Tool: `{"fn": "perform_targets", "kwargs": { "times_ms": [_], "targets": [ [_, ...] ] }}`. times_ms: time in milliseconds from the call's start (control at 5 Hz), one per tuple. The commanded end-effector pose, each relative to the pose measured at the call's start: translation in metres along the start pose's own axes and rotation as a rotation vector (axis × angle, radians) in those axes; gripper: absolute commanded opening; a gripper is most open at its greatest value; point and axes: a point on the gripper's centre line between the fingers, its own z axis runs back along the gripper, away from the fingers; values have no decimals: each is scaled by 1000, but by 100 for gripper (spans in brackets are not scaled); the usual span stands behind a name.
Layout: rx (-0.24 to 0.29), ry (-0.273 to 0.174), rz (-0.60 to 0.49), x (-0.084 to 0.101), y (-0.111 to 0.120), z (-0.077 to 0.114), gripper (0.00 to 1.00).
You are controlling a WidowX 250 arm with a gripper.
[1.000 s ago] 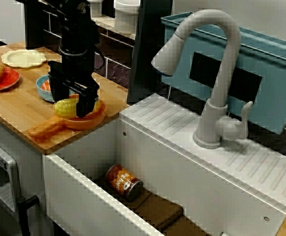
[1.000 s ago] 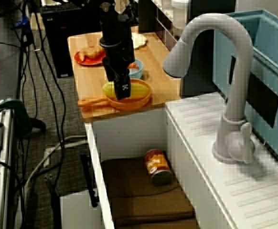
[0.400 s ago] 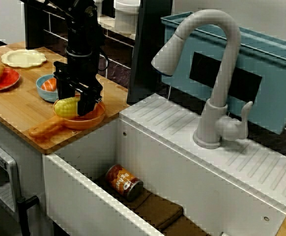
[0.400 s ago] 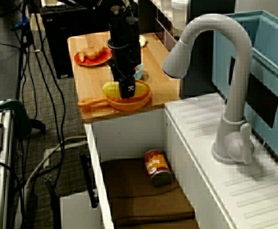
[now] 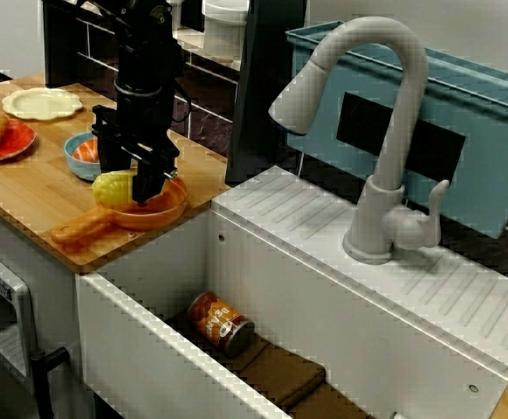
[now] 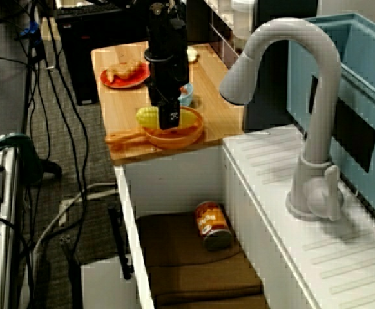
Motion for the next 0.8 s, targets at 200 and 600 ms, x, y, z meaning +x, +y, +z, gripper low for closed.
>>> {"fn": "perform_targets", "kwargs": {
  "times_ms": [200, 600],
  "targets": [
    [-74, -111, 93, -8, 53, 75, 0],
    [-17, -131, 181, -1, 84, 71, 0]
  ]
}}
